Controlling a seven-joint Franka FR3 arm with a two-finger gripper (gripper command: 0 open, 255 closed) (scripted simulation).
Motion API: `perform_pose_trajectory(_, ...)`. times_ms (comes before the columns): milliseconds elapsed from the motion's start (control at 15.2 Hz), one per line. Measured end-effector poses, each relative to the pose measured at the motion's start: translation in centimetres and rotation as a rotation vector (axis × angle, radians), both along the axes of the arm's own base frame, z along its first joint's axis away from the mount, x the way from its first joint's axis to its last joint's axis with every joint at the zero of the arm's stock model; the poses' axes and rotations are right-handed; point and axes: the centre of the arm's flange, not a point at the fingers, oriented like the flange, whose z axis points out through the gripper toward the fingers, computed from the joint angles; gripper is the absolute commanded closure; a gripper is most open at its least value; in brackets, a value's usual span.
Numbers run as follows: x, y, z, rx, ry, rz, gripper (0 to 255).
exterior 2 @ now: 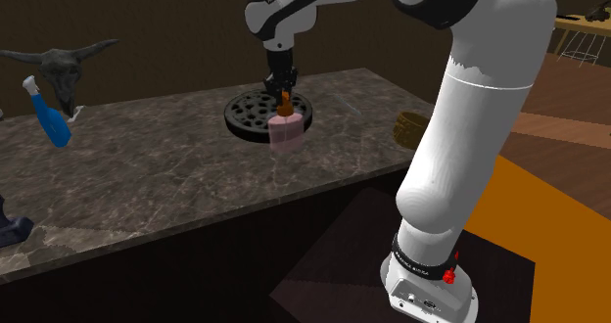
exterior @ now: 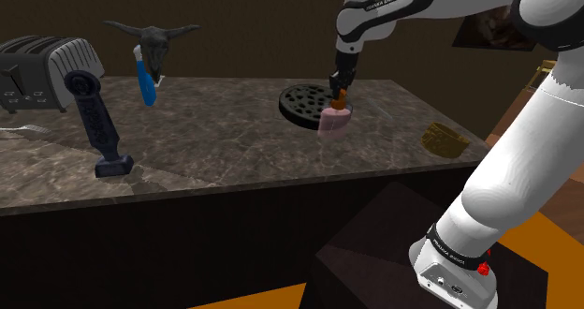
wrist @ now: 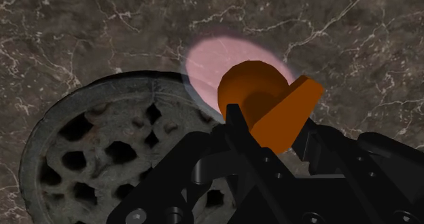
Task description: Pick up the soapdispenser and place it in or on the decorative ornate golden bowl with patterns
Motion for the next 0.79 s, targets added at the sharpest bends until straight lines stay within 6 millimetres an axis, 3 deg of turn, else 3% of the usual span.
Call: perform_pose_trajectory(792, 0.0, 0.0, 6.4, 0.000, 0.000, 0.000, 255)
